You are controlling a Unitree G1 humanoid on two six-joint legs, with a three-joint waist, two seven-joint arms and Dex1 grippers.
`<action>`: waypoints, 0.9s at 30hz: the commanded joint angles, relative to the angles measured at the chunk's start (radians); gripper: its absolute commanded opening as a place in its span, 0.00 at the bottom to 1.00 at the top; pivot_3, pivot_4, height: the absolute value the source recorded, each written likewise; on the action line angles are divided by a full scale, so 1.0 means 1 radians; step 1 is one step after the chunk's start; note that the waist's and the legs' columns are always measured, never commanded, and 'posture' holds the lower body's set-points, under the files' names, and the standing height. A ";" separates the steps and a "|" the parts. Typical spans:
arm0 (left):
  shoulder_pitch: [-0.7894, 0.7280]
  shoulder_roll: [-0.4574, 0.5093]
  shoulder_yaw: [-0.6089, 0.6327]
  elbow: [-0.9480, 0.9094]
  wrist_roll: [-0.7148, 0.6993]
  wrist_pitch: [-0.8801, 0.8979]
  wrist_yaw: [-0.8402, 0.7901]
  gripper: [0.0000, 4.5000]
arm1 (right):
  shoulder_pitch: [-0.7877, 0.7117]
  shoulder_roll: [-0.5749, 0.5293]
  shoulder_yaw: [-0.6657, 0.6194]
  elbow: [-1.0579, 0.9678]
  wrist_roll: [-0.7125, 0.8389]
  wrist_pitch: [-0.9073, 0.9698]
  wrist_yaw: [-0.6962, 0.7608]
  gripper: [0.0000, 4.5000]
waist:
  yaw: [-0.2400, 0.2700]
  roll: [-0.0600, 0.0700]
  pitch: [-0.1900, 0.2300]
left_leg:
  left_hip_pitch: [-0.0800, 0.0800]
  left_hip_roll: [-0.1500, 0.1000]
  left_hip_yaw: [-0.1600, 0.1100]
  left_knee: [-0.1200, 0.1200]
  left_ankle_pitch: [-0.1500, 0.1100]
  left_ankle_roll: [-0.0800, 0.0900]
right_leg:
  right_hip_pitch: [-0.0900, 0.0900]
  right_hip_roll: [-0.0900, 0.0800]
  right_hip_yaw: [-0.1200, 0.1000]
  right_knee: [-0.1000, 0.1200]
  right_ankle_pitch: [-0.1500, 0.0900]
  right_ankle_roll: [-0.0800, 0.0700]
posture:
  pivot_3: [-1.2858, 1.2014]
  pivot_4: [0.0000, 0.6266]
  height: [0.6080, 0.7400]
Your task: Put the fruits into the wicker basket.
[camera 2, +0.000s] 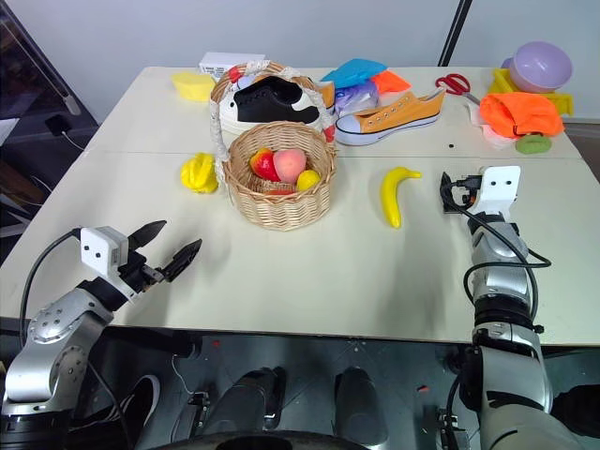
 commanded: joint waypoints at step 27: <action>-0.019 0.007 -0.040 -0.020 0.037 -0.124 -0.112 1.00 | 0.070 0.013 -0.030 -0.308 0.154 0.212 0.096 0.98 | -0.001 -0.001 0.000 | 0.000 0.002 0.010 0.000 -0.001 0.001 | -0.007 0.001 0.010 0.006 0.000 0.000 | 0.52 0.24 1.00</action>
